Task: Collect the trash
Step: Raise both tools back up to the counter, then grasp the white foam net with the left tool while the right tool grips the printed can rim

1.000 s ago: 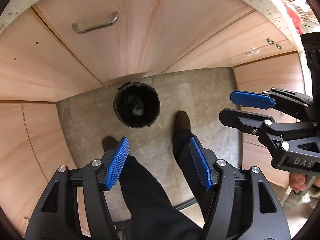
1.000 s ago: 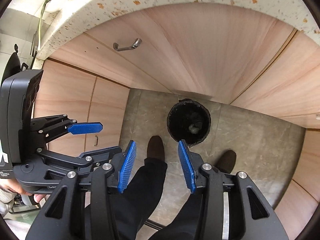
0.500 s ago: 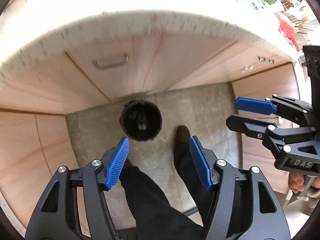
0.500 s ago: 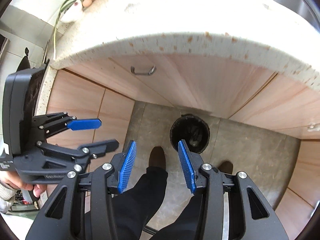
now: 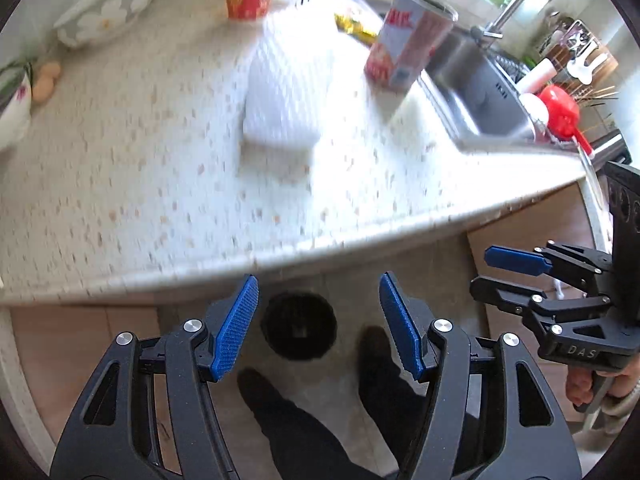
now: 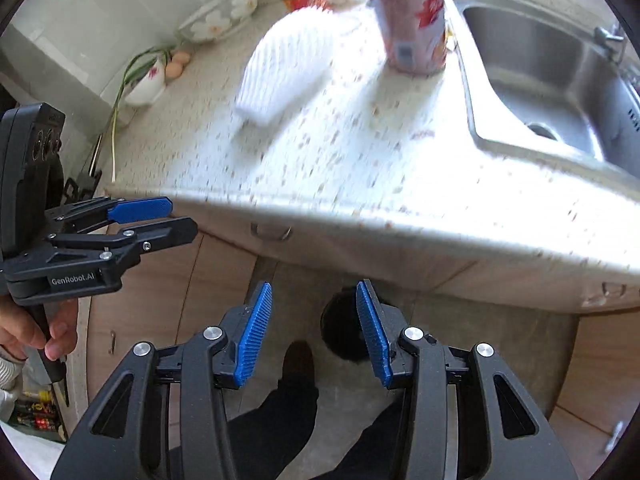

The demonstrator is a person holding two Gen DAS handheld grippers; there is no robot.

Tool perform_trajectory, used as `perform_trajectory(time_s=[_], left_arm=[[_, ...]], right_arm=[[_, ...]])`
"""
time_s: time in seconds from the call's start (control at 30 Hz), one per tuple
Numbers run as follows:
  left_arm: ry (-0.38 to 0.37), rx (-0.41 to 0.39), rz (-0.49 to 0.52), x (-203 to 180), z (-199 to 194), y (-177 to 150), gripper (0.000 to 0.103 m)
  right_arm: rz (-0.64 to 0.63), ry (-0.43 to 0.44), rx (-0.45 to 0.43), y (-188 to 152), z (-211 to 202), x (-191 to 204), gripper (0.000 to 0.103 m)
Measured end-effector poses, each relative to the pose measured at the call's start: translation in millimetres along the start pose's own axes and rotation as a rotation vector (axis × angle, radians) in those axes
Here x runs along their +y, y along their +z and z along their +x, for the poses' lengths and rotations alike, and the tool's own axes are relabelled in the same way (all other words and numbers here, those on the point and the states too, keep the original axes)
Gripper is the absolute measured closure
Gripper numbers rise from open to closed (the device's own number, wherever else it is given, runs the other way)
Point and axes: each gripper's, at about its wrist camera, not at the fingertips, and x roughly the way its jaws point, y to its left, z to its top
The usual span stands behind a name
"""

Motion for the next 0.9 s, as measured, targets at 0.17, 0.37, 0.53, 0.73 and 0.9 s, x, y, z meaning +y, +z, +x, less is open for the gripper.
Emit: perform_trajectory(time_s=[0.17,0.37,0.53,0.73,0.9], left_arm=[[0.027,-0.082,0.008,4.7,-6.8,42.2,0.042],[0.093,-0.123,0.062,8.3,3.1,87.3,0.032],[0.102,-0.113,0.064,15.6,17.0,110.8,0.031],[0.074,-0.101,0.055,17.8,29.7,125.3,0.031],[0.051,-0.081,0.026,23.2,39.6,131.6,0.031]], right_arm=[[-0.019,-0.074,-0.103,37.7,-19.8,-10.5,0.05],[-0.067,-0.15,-0.237,92.3,-38.7,-21.8,0.025],[-0.075,-0.178,-0.271,133.5,-37.1,-31.2,0.022],[-0.087,-0.177,-0.267,162.2,-22.5,-39.0,0.022],[-0.095,-0.171,-0.263,171.6,-10.5,-37.1,0.022]])
